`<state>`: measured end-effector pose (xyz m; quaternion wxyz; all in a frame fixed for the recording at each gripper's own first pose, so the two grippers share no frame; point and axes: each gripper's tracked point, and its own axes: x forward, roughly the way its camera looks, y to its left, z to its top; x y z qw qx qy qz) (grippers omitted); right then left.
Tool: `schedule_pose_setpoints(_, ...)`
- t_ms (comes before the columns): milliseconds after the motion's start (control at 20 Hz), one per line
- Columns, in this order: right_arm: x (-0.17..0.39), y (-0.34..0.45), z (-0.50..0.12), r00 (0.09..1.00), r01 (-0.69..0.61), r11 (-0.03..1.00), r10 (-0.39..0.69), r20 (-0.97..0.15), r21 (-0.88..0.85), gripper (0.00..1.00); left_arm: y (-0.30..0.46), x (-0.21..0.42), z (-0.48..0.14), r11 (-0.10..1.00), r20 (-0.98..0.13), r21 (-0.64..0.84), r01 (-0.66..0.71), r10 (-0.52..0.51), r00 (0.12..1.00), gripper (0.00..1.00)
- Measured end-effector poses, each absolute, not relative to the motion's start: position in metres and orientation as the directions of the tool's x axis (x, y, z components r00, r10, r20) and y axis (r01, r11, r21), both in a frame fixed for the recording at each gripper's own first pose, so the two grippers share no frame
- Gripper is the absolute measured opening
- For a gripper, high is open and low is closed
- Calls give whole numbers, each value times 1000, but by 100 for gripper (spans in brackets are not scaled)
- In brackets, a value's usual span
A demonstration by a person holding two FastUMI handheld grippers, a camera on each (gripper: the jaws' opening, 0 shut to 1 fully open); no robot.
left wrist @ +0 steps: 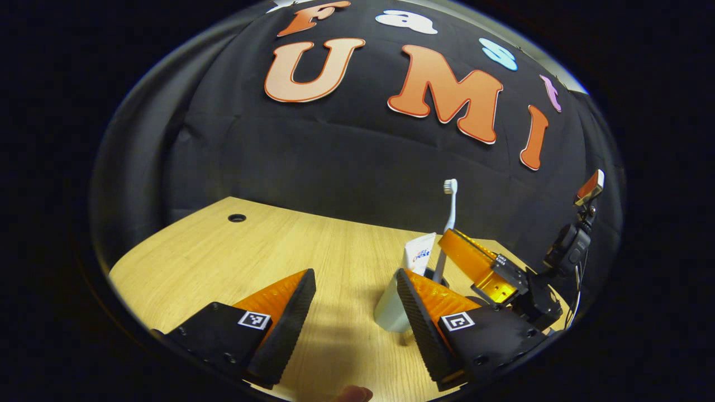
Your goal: Put the toothbrush and toothpaste on the desktop into the cup, then pick up the cup and place it on the coaster on the desktop.
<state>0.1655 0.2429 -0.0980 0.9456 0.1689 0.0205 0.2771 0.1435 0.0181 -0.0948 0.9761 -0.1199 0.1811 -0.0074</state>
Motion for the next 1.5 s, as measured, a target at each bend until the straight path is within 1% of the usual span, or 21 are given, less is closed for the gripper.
schedule_pose_setpoints(100, 161, 243, -102, 841, -522, 791, 539, 41, 320, 9, 8, 145, -98, 967, -367, -254, -11, -86, 926, 95)
schedule_pose_setpoints(150, 160, 242, -103, 839, -525, 791, 542, 36, 315, 9, 6, 145, -99, 966, -373, -258, -6, -94, 923, 99)
schedule_pose_setpoints(200, 158, 243, -106, 837, -526, 792, 546, 27, 308, 9, 4, 144, -100, 966, -377, -259, -1, -100, 921, 95)
schedule_pose_setpoints(300, 152, 244, -113, 831, -532, 794, 557, -1, 294, 10, 0, 146, -101, 966, -383, -257, 7, -108, 917, 96)
schedule_pose_setpoints(350, 151, 244, -116, 828, -533, 795, 561, -15, 288, 10, -1, 147, -101, 966, -385, -256, 10, -112, 916, 99)
schedule_pose_setpoints(400, 148, 243, -118, 823, -538, 793, 568, -26, 288, 11, -4, 146, -101, 966, -387, -258, 18, -120, 914, 96)
schedule_pose_setpoints(650, 141, 224, -114, 823, -527, 801, 564, -63, 283, 13, -21, 144, -98, 969, -426, -242, 55, -157, 891, 95)
schedule_pose_setpoints(750, 134, 217, -114, 812, -533, 795, 577, -87, 290, 27, -26, 143, -97, 972, -447, -224, 70, -166, 879, 95)
schedule_pose_setpoints(850, 130, 206, -111, 810, -532, 794, 579, -97, 294, 51, -30, 140, -94, 975, -459, -207, 84, -172, 872, 95)
schedule_pose_setpoints(900, 127, 199, -106, 814, -529, 798, 573, -93, 290, 58, -30, 139, -92, 978, -466, -188, 87, -167, 869, 95)
schedule_pose_setpoints(950, 125, 192, -99, 821, -525, 804, 565, -85, 280, 69, -31, 138, -89, 982, -473, -166, 92, -162, 866, 92)
schedule_pose_setpoints(1000, 122, 183, -91, 828, -521, 811, 556, -73, 267, 78, -31, 138, -88, 985, -480, -142, 97, -155, 863, 95)
schedule_pose_setpoints(1050, 118, 175, -83, 835, -517, 818, 547, -60, 252, 82, -33, 138, -85, 987, -487, -122, 107, -153, 860, 95)
schedule_pose_setpoints(1100, 114, 166, -74, 843, -510, 827, 535, -54, 238, 88, -36, 139, -83, 987, -494, -113, 116, -157, 855, 95)
schedule_pose_setpoints(1150, 111, 157, -67, 850, -503, 835, 525, -48, 224, 90, -40, 139, -83, 986, -507, -106, 127, -163, 846, 95)
schedule_pose_setpoints(1200, 106, 148, -60, 858, -494, 844, 512, -40, 210, 93, -47, 139, -87, 985, -519, -108, 136, -172, 837, 97)
schedule_pose_setpoints(1250, 102, 137, -53, 869, -478, 856, 493, -34, 195, 95, -52, 140, -90, 984, -532, -110, 142, -179, 828, 95)
schedule_pose_setpoints(1300, 97, 127, -48, 879, -463, 867, 475, -26, 181, 96, -55, 139, -94, 983, -544, -113, 144, -183, 819, 95)
schedule_pose_setpoints(1500, 74, 93, -39, 898, -425, 885, 438, -32, 192, 97, -69, 134, -99, 977, -595, -131, 169, -214, 775, 95)
